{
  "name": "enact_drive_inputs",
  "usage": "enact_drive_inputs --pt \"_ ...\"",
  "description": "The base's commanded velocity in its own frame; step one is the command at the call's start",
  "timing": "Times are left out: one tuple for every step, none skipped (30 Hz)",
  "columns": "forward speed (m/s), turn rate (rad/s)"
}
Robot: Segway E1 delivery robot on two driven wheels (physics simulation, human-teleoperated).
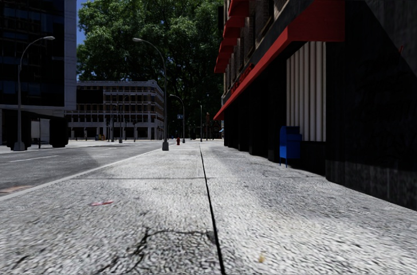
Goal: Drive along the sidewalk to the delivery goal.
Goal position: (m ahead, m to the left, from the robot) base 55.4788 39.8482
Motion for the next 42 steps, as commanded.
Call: enact_drive_inputs --pt "1.14 0.0" --pt "1.14 0.0" --pt "1.14 0.0" --pt "1.14 0.0" --pt "1.14 0.0" --pt "1.14 0.0" --pt "1.14 0.0" --pt "1.14 0.0" --pt "1.14 0.0" --pt "1.14 0.0" --pt "1.14 0.0" --pt "1.14 0.0" --pt "1.14 0.0" --pt "1.14 0.0" --pt "1.14 0.0" --pt "1.14 0.0" --pt "1.14 0.0" --pt "1.14 0.0" --pt "1.14 0.0" --pt "1.14 0.0" --pt "1.14 0.0" --pt "1.14 0.0" --pt "1.14 0.0" --pt "1.14 0.0" --pt "1.14 0.0" --pt "1.14 0.0" --pt "1.14 0.0" --pt "1.14 0.0" --pt "1.14 0.0" --pt "1.14 0.0" --pt "1.14 0.0" --pt "1.14 0.0" --pt "1.14 0.0" --pt "1.14 0.0" --pt "1.14 0.0" --pt "1.14 0.0" --pt "1.14 0.0" --pt "1.14 0.0" --pt "1.14 0.0" --pt "1.14 0.0" --pt "1.14 0.0" --pt "1.14 0.0"
